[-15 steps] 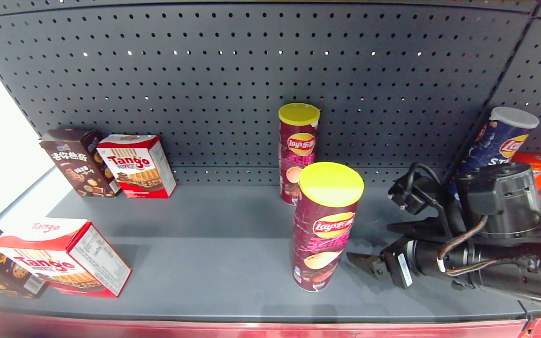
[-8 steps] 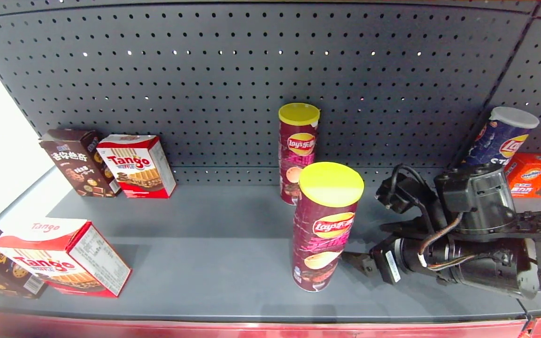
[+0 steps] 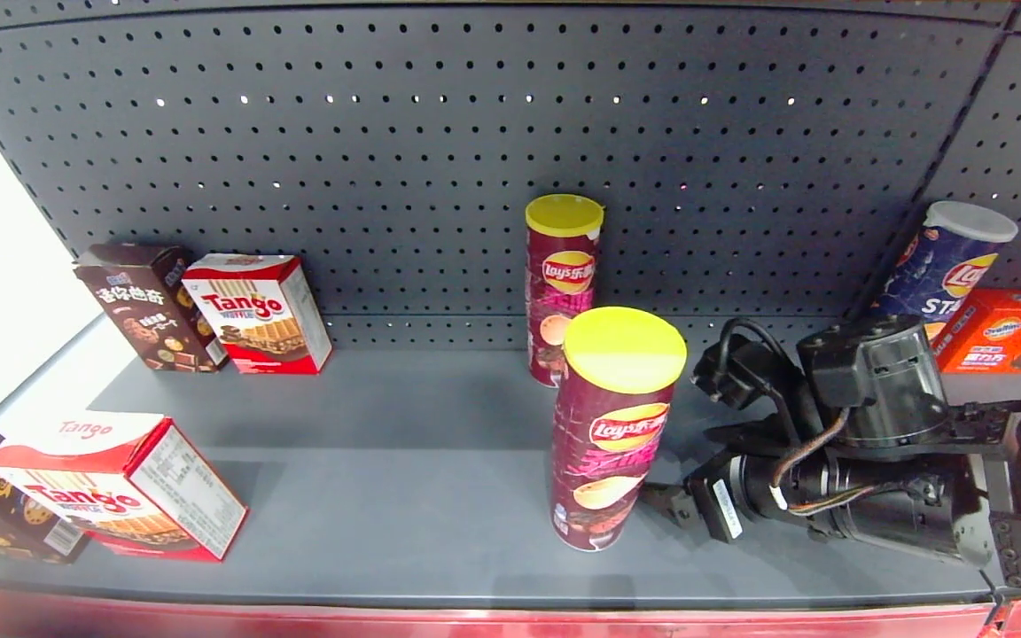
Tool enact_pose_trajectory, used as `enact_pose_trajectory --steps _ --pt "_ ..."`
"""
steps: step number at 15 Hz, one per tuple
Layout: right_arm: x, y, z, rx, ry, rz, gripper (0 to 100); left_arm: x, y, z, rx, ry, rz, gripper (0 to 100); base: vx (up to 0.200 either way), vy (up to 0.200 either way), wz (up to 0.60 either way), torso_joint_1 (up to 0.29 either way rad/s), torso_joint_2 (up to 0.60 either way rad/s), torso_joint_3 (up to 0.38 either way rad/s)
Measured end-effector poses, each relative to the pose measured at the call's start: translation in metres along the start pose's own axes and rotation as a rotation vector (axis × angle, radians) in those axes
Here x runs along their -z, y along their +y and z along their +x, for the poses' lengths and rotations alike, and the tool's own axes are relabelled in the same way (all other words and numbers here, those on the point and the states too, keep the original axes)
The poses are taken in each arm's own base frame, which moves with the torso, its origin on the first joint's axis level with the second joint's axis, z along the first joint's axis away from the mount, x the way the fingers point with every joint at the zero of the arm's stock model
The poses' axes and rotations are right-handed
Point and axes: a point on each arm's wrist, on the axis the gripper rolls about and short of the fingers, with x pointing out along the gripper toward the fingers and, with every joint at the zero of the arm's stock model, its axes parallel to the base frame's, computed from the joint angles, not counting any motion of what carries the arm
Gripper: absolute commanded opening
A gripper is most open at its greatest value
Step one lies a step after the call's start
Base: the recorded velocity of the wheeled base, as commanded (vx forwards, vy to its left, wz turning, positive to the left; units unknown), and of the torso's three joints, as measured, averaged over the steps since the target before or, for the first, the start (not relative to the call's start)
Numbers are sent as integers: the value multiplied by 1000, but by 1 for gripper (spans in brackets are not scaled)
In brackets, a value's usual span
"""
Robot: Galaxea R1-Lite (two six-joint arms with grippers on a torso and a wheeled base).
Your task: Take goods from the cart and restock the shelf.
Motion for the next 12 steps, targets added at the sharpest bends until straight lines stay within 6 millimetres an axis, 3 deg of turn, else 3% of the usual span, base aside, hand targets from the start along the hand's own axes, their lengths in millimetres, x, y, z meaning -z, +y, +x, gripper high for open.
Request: enact_pose_trajectory --steps 12 --pt "-2 6 0 -19 -8 -11 100 0 0 0 0 0 1 100 0 0 0 0 0 0"
